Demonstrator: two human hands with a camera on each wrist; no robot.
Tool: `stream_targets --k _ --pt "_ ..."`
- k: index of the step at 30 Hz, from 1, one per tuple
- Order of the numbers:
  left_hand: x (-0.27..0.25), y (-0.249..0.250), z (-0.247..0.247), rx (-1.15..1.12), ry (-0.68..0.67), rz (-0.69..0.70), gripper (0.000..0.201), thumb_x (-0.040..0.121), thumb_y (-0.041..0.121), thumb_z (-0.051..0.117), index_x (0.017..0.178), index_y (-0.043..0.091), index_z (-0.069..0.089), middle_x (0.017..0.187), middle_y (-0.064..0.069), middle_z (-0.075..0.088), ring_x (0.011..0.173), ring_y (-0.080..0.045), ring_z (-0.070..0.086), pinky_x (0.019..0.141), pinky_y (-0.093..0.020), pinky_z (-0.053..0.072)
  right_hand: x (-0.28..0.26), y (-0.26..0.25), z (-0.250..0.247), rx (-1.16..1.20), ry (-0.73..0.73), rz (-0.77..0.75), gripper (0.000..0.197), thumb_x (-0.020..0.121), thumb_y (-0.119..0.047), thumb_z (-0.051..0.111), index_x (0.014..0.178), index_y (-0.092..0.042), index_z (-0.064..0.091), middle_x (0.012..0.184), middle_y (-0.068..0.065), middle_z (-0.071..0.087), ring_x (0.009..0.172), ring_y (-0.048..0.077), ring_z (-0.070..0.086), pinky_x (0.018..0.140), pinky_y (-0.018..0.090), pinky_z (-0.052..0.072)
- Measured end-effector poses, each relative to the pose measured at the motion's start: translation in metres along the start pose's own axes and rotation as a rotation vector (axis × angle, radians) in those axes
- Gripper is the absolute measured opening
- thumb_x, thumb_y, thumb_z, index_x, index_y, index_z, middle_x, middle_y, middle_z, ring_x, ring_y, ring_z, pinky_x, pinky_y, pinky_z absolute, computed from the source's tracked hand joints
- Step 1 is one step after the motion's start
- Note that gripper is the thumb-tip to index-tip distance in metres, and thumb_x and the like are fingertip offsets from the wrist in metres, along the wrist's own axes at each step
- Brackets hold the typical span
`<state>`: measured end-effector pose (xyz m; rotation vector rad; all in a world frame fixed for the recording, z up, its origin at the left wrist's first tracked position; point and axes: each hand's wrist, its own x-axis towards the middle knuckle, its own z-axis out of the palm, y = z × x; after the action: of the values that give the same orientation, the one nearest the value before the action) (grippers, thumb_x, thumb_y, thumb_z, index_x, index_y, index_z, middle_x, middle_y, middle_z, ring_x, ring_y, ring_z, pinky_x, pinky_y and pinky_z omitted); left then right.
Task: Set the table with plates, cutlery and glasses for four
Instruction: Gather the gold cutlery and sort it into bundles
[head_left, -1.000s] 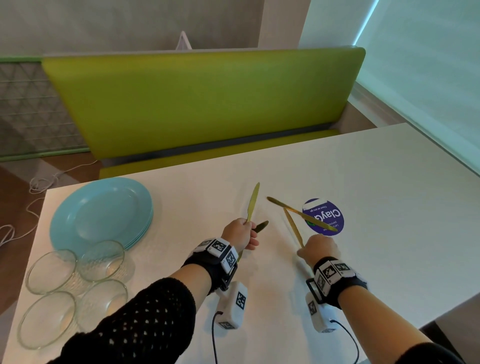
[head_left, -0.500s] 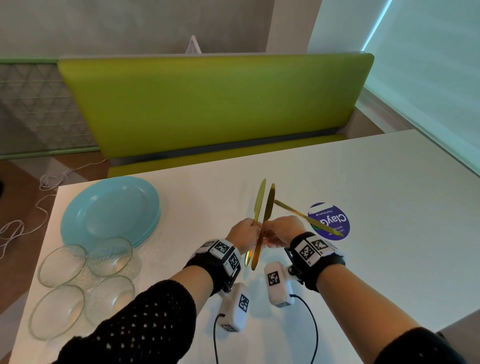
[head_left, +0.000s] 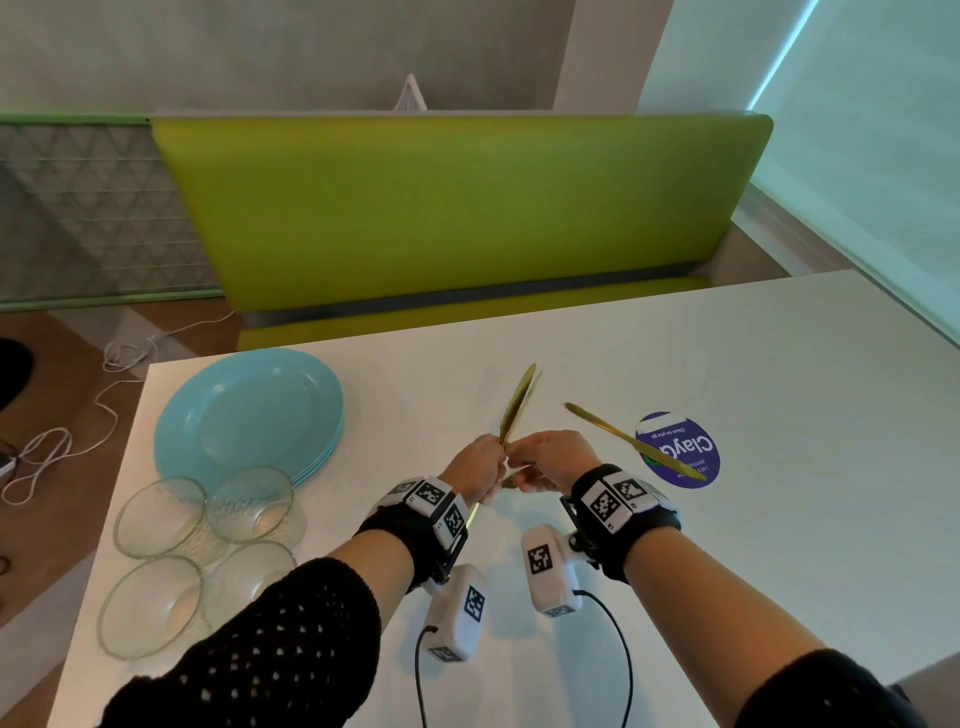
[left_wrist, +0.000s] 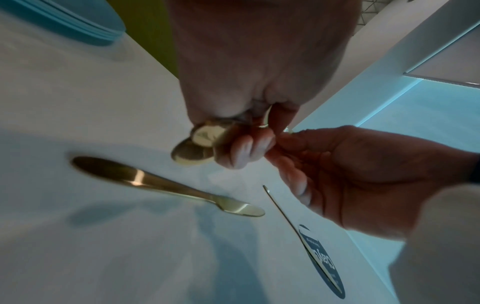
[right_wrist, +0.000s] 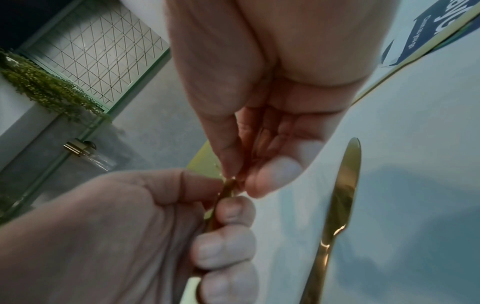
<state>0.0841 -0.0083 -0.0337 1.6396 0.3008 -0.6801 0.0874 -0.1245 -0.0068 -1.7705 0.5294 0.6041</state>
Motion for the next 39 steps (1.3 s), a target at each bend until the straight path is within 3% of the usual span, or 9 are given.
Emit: stream_targets --k 6,10,13,17,26,29,31,36,39 --pt "-0.005 0.000 -0.026 -0.087 0.067 -0.020 0.024 0.097 0.006 0.028 0.086 0.016 0.046 0.061 -0.001 0.032 0.033 -0.005 0.027 0.036 -0.013 0.020 0.012 0.015 0.007 -0.245 0.134 0.088 0.008 0.088 -0.015 0.060 0.084 -0.009 0.062 0.072 0.005 0.063 0.061 0.018 0.060 0.058 0.027 0.054" --pt "-0.006 -0.004 -0.042 -0.061 0.115 0.030 0.022 0.094 0.004 0.027 0.099 0.011 0.048 0.067 -0.002 0.039 0.051 -0.012 0.033 0.046 -0.022 0.027 0.017 0.029 0.031 -0.357 0.183 0.178 0.030 0.086 -0.031 0.065 0.071 -0.007 0.056 0.070 0.006 0.063 0.067 0.021 0.064 0.076 0.034 0.059" --pt "-0.007 -0.009 -0.051 -0.055 0.124 0.041 0.023 0.094 0.003 0.028 0.100 0.011 0.048 0.071 -0.003 0.041 0.055 -0.013 0.037 0.051 -0.023 0.033 0.020 0.035 0.052 -0.468 0.240 0.145 0.039 0.081 -0.046 0.067 0.080 -0.008 0.060 0.092 0.009 0.071 0.085 0.023 0.069 0.080 0.032 0.058" --pt "-0.008 -0.018 -0.061 -0.042 0.122 0.037 0.022 0.096 0.004 0.028 0.102 0.010 0.048 0.073 -0.003 0.043 0.057 -0.013 0.041 0.054 -0.023 0.038 0.022 0.040 0.067 -0.476 0.303 0.153 0.045 0.079 -0.043 0.070 0.099 -0.003 0.067 0.099 0.011 0.070 0.090 0.025 0.067 0.077 0.030 0.057" --pt "-0.010 -0.027 -0.060 -0.054 0.087 0.026 0.026 0.097 0.006 0.031 0.085 0.019 0.049 0.075 -0.003 0.050 0.061 -0.016 0.051 0.061 -0.028 0.047 0.012 0.047 0.042 -0.461 0.330 0.258 0.018 0.078 -0.023 0.072 0.086 -0.007 0.067 0.098 0.007 0.073 0.084 0.020 0.070 0.065 0.021 0.058" --pt "-0.012 -0.027 -0.054 -0.060 0.064 0.018 0.025 0.097 0.007 0.032 0.084 0.019 0.050 0.075 -0.004 0.050 0.062 -0.016 0.052 0.060 -0.028 0.048 0.009 0.057 0.034 -0.401 0.301 0.234 0.033 0.081 -0.013 0.066 0.114 -0.007 0.063 0.117 0.011 0.065 0.082 0.017 0.056 0.035 0.011 0.043" --pt "-0.014 -0.027 -0.049 -0.066 0.049 0.017 0.023 0.098 0.008 0.032 0.086 0.016 0.050 0.075 -0.004 0.050 0.062 -0.016 0.052 0.058 -0.027 0.048 0.006 0.062 0.032 -0.396 0.301 0.230 0.042 0.080 -0.012 0.068 0.120 -0.006 0.059 0.120 0.012 0.062 0.082 0.018 0.052 0.043 0.016 0.045" --pt "-0.018 -0.024 -0.042 -0.051 0.021 0.011 0.021 0.099 0.009 0.033 0.088 0.014 0.050 0.076 -0.005 0.051 0.061 -0.017 0.053 0.055 -0.026 0.046 -0.008 0.060 0.026 -0.640 0.318 0.264 0.016 0.082 -0.022 0.069 0.082 -0.008 0.062 0.079 0.004 0.064 0.078 0.019 0.064 0.061 0.021 0.053" --pt "-0.020 -0.019 -0.038 -0.041 0.016 0.005 0.017 0.099 0.009 0.033 0.094 0.009 0.049 0.076 -0.006 0.051 0.062 -0.018 0.054 0.055 -0.026 0.047 -0.010 0.050 0.021 -0.625 0.317 0.220 0.024 0.083 -0.027 0.066 0.071 -0.007 0.060 0.084 0.006 0.072 0.083 0.019 0.071 0.070 0.025 0.058"
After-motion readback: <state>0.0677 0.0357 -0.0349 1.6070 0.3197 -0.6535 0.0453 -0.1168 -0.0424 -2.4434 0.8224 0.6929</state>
